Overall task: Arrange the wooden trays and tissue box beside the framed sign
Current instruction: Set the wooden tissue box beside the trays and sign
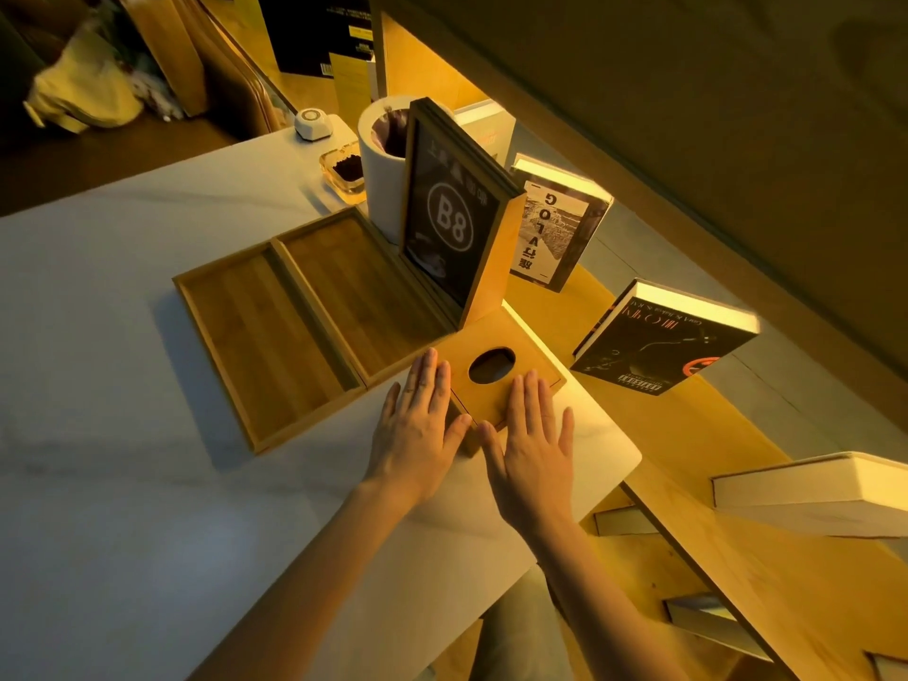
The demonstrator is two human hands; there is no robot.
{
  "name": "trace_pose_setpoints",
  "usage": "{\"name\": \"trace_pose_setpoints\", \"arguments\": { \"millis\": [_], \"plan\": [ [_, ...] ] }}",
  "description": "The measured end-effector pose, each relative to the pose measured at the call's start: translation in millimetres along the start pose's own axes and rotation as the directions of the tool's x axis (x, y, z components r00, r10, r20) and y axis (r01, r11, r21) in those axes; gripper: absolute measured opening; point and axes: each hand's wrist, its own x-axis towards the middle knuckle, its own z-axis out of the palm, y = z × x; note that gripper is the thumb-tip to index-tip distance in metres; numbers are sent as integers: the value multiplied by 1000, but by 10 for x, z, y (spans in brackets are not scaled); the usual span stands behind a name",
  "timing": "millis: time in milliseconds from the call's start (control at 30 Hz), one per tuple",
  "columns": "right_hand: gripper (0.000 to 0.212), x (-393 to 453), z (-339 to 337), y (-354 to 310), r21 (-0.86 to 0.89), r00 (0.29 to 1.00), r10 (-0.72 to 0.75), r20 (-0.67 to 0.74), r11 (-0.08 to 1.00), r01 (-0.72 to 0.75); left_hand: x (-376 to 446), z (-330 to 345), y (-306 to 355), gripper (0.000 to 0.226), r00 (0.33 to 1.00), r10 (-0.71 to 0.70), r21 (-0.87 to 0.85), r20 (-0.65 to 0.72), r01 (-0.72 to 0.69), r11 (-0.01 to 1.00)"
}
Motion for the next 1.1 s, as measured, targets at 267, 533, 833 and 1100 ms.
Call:
{"name": "trace_pose_setpoints", "arguments": {
  "millis": [267, 533, 833, 1100],
  "plan": [
    [64, 255, -68, 115, 9, 1000, 4, -25, 1000, -4, 290, 23, 80, 71, 1000, -7, 6, 15, 7, 1000],
    [66, 449, -98, 211, 1, 999, 0, -40, 1000, 0, 511, 40, 158, 70, 999, -14, 8, 29, 14, 1000],
    [68, 530, -135, 258, -15, 999, -6, -37, 1000, 6, 585, 70, 200, 71, 1000, -16, -8, 23, 16, 1000],
    [72, 522, -111, 213, -17, 999, 16, -34, 1000, -17, 607, 43, 175, 71, 999, -1, -8, 38, 1, 1000]
  ]
}}
